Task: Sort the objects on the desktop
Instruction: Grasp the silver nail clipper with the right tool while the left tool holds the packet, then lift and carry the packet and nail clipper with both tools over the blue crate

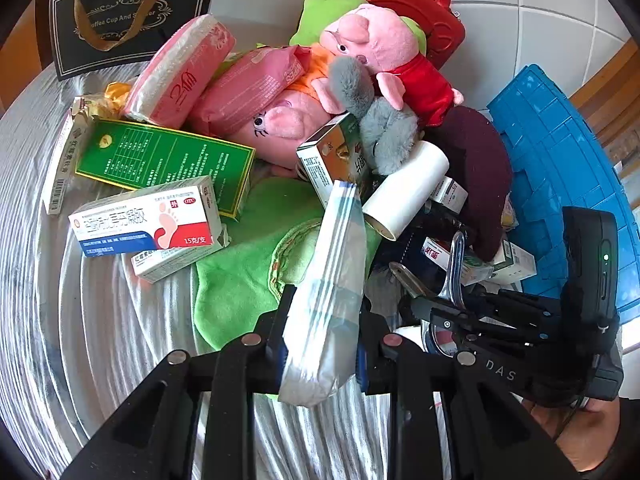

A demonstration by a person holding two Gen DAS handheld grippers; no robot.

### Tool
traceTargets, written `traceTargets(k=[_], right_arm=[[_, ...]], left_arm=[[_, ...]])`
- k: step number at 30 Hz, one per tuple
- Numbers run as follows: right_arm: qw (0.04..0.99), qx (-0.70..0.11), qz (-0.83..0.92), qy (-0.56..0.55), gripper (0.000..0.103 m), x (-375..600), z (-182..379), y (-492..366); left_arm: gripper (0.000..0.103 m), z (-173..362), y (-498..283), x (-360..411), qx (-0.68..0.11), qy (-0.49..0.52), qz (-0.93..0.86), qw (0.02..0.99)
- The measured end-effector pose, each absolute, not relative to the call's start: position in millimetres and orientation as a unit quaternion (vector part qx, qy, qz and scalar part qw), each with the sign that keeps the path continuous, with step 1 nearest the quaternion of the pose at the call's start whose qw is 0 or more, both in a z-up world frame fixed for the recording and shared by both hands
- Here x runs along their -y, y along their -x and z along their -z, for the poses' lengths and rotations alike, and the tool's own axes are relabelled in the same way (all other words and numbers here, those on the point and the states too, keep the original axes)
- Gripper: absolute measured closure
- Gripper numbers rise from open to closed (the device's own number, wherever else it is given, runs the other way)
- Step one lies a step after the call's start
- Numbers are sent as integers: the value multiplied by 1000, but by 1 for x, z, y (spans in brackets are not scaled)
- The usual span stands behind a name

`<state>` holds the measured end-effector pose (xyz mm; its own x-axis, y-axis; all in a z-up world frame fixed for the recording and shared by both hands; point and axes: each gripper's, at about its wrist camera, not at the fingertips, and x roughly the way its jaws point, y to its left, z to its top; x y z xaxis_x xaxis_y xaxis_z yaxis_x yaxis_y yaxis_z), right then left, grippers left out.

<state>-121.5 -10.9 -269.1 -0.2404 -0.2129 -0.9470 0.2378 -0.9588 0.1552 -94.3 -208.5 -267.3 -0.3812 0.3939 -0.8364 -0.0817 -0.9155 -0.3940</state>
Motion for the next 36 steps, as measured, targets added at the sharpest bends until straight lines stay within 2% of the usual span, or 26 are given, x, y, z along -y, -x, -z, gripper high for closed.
traceTargets(k=[20,36], right_arm=[[150,4,799,-583,80,-1,253,108],[163,-6,820,-549,80,-16,196,91]], left_arm=[[79,248,86,195,124,532,-825,145],[79,199,80,171,101,502,-848,136]])
